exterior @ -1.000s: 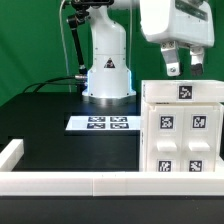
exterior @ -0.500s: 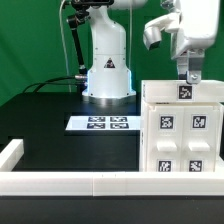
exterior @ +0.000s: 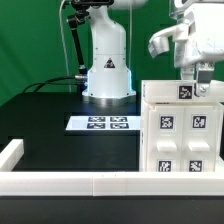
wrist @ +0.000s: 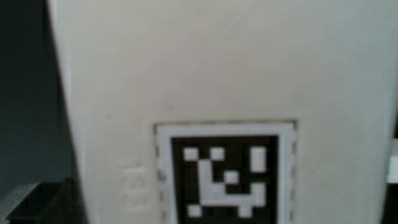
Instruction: Assemble cabinet
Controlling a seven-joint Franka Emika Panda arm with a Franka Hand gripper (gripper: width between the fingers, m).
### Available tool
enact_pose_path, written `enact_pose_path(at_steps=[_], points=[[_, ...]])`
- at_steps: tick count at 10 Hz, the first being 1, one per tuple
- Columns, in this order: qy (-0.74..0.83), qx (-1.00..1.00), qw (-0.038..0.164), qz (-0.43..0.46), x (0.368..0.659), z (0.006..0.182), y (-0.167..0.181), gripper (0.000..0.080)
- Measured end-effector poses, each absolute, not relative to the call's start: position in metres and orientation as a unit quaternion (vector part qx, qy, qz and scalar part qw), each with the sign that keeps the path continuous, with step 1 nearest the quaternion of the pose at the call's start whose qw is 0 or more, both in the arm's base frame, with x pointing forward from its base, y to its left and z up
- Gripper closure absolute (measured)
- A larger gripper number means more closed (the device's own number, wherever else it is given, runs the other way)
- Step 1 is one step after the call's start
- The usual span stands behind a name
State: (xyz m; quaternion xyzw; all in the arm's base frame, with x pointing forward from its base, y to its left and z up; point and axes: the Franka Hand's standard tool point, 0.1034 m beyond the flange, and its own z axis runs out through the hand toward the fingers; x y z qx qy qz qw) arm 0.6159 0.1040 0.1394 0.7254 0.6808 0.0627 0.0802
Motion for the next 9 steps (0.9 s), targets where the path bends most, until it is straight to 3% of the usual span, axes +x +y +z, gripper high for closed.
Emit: enact_pose_path(at_steps=[2,3,4,9], points=[[0.677,0.729,0.080,0.061,0.6164,0.1382,0.0985,0.0040],[0.677,0.729,0.080,0.062,0.6167,0.1383,0.0973,0.0176],[0.677,0.729,0.080,0.061,0.6163,0.1383,0.0975,0.0228],[0.638,0.764,0.074,0.059,0.6136,0.1382,0.0963,0.0228]])
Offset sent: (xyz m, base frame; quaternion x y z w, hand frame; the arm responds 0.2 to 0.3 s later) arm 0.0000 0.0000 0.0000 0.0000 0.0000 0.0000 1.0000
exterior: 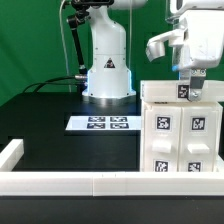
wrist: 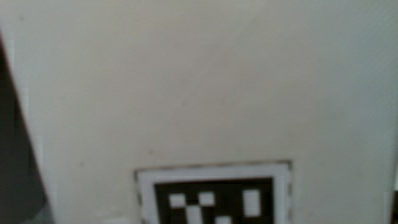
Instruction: Assemble cabinet
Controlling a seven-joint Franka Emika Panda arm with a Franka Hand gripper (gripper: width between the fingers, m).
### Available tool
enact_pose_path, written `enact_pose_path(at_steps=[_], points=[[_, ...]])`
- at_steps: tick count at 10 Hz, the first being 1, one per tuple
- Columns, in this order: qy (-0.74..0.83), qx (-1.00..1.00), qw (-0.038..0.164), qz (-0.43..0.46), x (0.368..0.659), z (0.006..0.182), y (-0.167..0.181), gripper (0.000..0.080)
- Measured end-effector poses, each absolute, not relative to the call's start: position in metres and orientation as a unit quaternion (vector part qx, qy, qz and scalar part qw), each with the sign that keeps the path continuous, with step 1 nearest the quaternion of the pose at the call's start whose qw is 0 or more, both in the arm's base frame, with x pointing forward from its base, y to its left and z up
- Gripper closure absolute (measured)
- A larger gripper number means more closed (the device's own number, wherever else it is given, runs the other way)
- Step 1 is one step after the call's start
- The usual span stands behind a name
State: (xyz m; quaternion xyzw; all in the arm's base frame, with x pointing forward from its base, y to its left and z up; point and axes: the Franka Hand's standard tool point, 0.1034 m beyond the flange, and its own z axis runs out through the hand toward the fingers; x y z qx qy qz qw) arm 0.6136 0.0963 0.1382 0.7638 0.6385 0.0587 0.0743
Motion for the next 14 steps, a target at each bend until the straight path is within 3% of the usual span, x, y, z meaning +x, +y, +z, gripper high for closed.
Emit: enact_pose_path(at_steps=[7,13,14], points=[[0.438,0.896,0.054,0.043,0.602,0.137,0.092,0.0228],[0.421,0.905,0.053,0.043,0.601,0.137,0.092,0.0228],[0.368,0.928,0.043,0.045,0.600,0.136,0.093,0.0228]])
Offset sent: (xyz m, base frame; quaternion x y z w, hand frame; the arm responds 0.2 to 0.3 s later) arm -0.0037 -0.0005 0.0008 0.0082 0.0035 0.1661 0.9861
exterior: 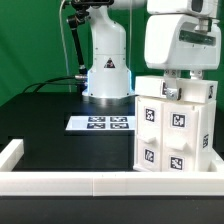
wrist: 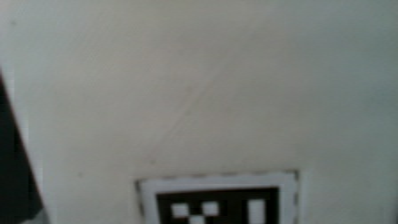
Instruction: Assemble cabinet
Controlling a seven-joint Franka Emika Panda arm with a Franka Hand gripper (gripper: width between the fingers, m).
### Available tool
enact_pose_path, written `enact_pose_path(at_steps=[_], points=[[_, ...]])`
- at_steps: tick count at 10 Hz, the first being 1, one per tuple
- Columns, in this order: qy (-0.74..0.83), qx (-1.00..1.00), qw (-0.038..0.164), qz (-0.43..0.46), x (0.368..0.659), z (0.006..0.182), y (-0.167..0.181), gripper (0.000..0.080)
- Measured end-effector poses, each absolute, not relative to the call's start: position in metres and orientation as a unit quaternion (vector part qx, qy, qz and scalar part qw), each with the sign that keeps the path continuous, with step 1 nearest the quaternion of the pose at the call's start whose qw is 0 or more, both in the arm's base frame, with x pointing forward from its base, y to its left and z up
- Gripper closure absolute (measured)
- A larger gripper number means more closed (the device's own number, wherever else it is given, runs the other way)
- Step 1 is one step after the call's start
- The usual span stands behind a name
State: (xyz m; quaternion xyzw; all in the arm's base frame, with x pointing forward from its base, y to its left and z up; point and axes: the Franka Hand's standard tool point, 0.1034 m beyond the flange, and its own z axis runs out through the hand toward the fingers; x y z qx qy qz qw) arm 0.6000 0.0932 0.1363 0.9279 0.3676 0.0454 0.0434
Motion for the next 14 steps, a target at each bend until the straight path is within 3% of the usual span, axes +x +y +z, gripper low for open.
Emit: enact_pose_path(at_steps=[5,14], points=[[0.142,0.988,0.008,0.052,0.597,0.134,0.098,0.0228],[-0.153,0.987,-0.023,0.047,0.596,0.134,0.109,0.0230]])
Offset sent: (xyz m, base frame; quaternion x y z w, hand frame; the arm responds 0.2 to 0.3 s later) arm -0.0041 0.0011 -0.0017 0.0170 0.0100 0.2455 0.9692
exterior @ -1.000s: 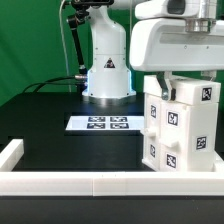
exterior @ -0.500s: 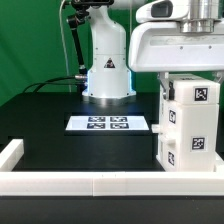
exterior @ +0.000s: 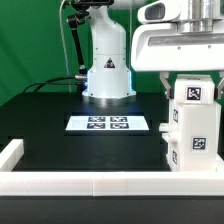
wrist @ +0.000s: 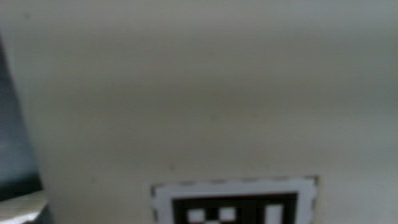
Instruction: Assemble cabinet
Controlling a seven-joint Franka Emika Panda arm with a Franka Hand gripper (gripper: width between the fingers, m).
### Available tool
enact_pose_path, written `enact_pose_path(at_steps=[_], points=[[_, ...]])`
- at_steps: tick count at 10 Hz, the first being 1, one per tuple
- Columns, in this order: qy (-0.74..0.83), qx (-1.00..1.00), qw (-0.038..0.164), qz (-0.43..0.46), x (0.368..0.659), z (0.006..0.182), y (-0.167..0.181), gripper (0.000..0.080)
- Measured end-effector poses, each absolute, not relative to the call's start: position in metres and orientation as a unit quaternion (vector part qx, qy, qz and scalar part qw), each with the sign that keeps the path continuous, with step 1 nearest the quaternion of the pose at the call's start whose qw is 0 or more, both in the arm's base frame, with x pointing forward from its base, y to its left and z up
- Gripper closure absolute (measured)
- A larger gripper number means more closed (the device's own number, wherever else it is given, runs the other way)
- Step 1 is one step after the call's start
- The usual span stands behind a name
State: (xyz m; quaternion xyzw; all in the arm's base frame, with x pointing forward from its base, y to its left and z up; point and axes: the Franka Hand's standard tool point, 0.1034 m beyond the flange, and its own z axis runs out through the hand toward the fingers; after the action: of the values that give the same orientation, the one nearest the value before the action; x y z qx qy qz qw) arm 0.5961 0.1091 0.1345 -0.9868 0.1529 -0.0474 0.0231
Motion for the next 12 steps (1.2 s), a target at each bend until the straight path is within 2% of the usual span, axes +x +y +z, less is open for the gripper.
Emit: enact_pose_path(at_steps=[1,2,3,4,12], points=[[0.149,-0.987,0.023,-0.048,0.5963,0.1347,0.1094,0.0176],[0.148,-0.987,0.023,-0.048,0.5963,0.1347,0.1096,0.0176],[0.148,-0.988,0.023,-0.048,0.5963,0.1347,0.1097,0.0033],[0.148,-0.988,0.023,-0.048,0.5963,0.1347,0.1097,0.0009],[0.150,-0.987,0.023,-0.045,0.5950,0.1421,0.1121,0.0002]])
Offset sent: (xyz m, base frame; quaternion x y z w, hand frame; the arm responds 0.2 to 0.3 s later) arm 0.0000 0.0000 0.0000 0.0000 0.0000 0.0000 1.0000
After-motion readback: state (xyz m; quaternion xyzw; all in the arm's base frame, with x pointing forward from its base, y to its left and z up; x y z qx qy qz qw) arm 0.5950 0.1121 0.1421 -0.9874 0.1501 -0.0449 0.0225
